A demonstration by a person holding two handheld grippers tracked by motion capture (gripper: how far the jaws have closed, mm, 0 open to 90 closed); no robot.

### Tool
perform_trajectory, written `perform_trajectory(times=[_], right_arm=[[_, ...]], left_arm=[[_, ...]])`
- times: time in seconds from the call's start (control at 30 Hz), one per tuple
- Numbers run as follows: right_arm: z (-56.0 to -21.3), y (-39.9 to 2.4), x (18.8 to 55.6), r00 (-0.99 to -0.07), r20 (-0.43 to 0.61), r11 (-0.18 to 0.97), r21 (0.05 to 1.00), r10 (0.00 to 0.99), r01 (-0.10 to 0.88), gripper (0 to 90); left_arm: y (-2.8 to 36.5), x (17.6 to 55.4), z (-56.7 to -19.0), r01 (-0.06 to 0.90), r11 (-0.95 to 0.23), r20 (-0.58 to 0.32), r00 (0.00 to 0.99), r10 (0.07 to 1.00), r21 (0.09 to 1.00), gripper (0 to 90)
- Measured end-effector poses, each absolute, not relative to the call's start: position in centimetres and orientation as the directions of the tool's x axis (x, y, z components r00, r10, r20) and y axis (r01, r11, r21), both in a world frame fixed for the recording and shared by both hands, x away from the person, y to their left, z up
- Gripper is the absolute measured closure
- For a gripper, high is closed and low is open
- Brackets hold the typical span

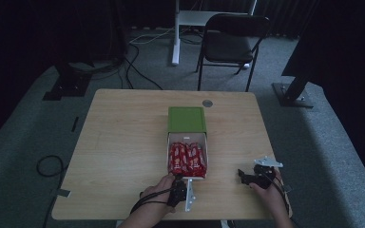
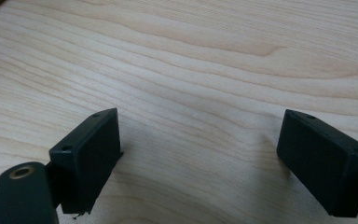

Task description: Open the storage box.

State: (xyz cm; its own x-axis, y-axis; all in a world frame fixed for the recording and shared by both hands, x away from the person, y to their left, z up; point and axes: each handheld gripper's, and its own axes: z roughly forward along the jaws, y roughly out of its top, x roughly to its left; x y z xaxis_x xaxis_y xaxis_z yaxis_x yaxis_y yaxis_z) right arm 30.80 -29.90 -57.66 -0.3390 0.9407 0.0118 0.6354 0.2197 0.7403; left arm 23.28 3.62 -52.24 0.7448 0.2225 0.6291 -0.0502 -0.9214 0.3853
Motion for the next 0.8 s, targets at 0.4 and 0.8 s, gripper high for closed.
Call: perform_trajectory(times=[0.4,0.8], right_arm=[[-57.7,-29.9,30.8,-0.339,0.011,0.22,0.741,0.941,0.635,12.7],[-57.7,-29.9,30.8,-0.339,0.011,0.22,0.74,0.941,0.635,12.6]], left_arm=[[6.6,23.1,-50.0,0.011,-0.84,0.535,0.767,0.355,0.543,63.0],[9.9,23.5,-49.6,0.101,-0.751,0.424,0.772,0.473,0.653,62.9]])
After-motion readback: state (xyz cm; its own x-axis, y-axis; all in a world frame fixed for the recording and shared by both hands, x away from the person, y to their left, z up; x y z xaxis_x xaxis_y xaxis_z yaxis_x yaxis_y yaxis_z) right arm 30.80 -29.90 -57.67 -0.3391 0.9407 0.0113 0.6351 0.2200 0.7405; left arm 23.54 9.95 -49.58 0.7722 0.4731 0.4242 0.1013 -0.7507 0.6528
